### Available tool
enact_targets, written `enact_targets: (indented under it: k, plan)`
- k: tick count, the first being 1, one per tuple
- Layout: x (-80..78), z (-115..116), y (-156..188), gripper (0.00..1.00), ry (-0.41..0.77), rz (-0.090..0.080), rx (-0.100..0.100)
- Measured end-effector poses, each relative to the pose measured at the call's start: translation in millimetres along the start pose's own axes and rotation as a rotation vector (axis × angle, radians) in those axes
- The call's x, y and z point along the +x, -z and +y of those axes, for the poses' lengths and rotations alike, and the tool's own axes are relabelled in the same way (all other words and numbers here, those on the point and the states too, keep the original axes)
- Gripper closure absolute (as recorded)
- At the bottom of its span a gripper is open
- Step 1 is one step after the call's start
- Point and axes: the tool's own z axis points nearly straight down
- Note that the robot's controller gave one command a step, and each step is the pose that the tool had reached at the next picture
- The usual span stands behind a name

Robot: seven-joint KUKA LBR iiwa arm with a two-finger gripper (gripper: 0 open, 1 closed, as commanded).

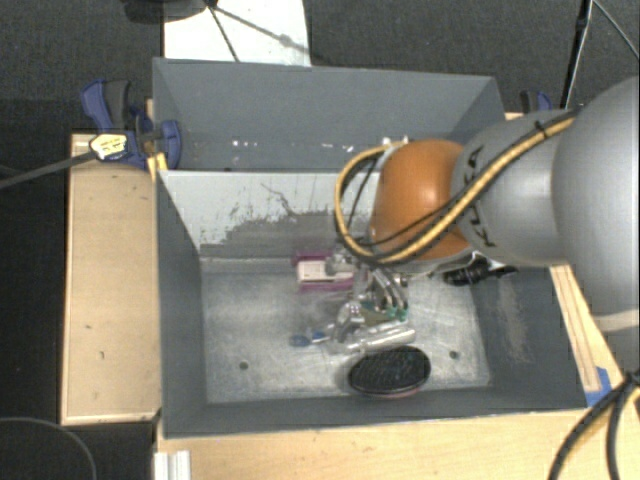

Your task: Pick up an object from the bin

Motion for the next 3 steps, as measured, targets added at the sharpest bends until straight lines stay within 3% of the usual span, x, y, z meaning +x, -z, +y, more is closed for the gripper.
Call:
enact_targets:
  k: [1, 2, 3]
  plan:
    - [-12.1, 10.4, -8.6, 0.0, -0.073, -0.014, 0.001]
    - [-13.5, 11.1, -5.3, 1.0, -0.076, -0.014, 0.0]
    - [-14.9, 8.2, 128.2, 1.0, -0.102, 0.014, 0.008]
